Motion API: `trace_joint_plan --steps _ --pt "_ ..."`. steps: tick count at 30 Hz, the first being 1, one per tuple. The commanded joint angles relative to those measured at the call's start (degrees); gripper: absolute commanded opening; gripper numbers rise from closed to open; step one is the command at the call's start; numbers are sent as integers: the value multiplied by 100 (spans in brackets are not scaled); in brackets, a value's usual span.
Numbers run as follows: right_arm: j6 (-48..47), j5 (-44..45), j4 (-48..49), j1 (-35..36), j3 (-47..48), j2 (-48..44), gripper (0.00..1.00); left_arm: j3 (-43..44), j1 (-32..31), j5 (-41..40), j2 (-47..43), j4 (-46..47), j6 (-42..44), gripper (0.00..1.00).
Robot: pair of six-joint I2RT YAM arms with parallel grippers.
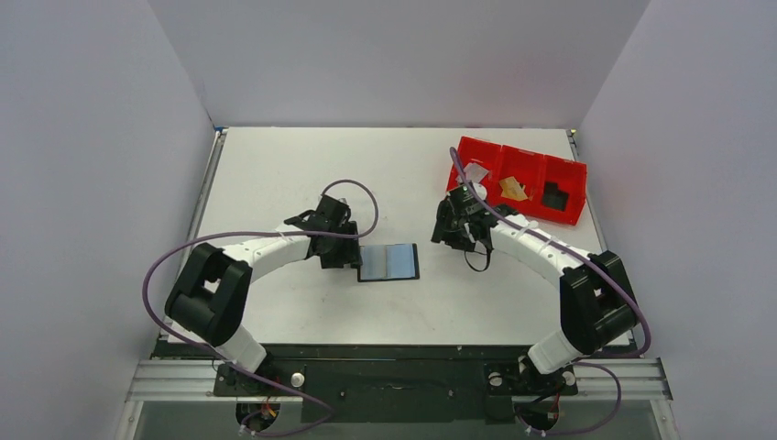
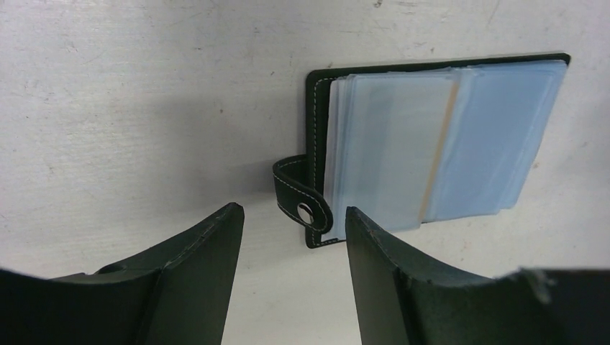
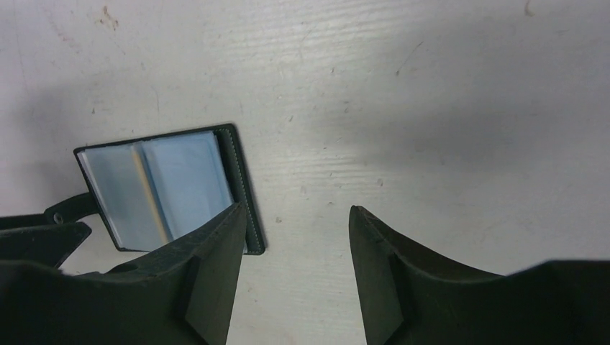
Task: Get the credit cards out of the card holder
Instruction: Close the card holder at the center of the board.
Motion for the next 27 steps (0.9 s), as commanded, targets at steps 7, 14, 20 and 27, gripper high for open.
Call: trace_joint_plan --steps 7,14,20,27 --pt "604 -198 898 573 -321 -186 51 307 -60 -513 251 359 23 44" --pt "685 -217 1041 799 -419 16 50 258 -59 -544 383 569 -6 28" --pt "721 -256 1142 910 -463 188 50 303 -63 -545 409 581 1 9" --pt "825 -246 1364 974 -570 467 49 394 -63 -564 128 353 7 0"
